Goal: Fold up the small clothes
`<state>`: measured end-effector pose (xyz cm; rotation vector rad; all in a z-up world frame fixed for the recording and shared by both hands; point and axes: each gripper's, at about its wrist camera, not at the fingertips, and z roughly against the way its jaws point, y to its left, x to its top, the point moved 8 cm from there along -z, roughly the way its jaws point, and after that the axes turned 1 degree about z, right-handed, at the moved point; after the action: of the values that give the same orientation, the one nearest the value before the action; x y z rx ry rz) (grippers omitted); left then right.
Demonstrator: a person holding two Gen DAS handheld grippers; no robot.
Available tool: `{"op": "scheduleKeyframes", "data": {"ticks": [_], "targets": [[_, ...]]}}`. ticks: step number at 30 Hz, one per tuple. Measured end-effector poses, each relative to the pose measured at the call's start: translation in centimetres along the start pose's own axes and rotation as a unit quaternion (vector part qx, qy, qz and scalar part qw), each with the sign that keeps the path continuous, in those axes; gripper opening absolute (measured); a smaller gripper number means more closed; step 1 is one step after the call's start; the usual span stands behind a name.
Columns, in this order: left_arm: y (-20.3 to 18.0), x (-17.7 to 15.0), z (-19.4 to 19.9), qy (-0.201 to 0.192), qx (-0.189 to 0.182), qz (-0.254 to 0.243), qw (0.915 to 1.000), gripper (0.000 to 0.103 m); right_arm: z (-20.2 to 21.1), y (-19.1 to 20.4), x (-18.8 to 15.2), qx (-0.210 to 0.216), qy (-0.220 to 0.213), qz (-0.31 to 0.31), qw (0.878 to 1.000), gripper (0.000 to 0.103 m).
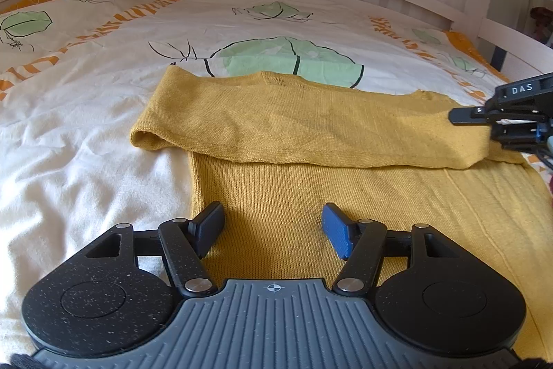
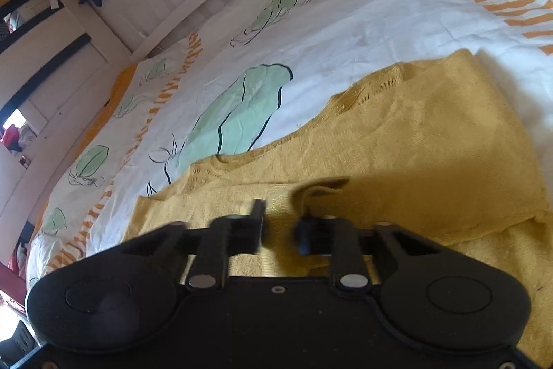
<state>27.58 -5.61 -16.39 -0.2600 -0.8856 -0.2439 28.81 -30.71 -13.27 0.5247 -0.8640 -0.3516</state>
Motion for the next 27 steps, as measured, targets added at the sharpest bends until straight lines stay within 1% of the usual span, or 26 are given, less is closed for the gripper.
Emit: {"op": "scheduleKeyframes", "data": {"ticks": [2, 5, 7, 10, 13, 17, 19, 21, 22, 25, 27], "targets": [[0.0, 0.0, 0.0, 0.000, -0.001, 0.001, 1.0000, 0.062, 0.3, 0.8, 0.5, -0.001, 0.005, 0.032, 0.999, 0.015], [0.0, 0.0, 0.0, 0.000, -0.001, 0.002, 1.0000, 0.062, 1.4, 2.1, 1.9, -0.025, 0.008, 0.101, 0.995, 0.014], [-0.1, 0.0, 0.0, 0.000, 0.000, 0.000, 1.0000, 0.062, 2.1, 2.1, 3.2, -0.048, 0.006, 0.126, 0.991, 0.014], [-0.1, 0.0, 0.0, 0.000, 0.000, 0.001, 1.0000, 0.062, 2.6, 0.9, 5.3, -0.098, 0.006, 0.156, 0.983, 0.014], [-0.1, 0.0, 0.0, 0.000, 0.000, 0.000, 1.0000, 0.062, 2.2, -1.3, 6.3, -0.126, 0.016, 0.152, 0.980, 0.014], [-0.1, 0.0, 0.0, 0.000, 0.000, 0.000, 1.0000, 0.062, 0.4, -4.1, 5.7, -0.172, 0.049, 0.154, 0.972, 0.016], [-0.1, 0.0, 0.0, -0.001, 0.000, 0.000, 1.0000, 0.062, 0.1, -5.4, 5.3, -0.197, 0.059, 0.154, 0.967, 0.023], [-0.1, 0.0, 0.0, -0.001, 0.000, 0.000, 1.0000, 0.062, 0.6, -6.7, 5.1, -0.224, 0.057, 0.151, 0.961, 0.027], [-0.1, 0.0, 0.0, -0.001, 0.000, 0.000, 1.0000, 0.062, 1.0, -7.1, 5.1, -0.229, 0.052, 0.147, 0.961, 0.029], [-0.1, 0.0, 0.0, -0.001, 0.000, 0.000, 1.0000, 0.062, 2.5, -8.2, 5.3, -0.248, 0.035, 0.137, 0.958, 0.029], [-0.1, 0.0, 0.0, -0.001, 0.000, 0.000, 1.0000, 0.062, 3.0, -8.5, 5.4, -0.249, 0.028, 0.136, 0.958, 0.032]]}}
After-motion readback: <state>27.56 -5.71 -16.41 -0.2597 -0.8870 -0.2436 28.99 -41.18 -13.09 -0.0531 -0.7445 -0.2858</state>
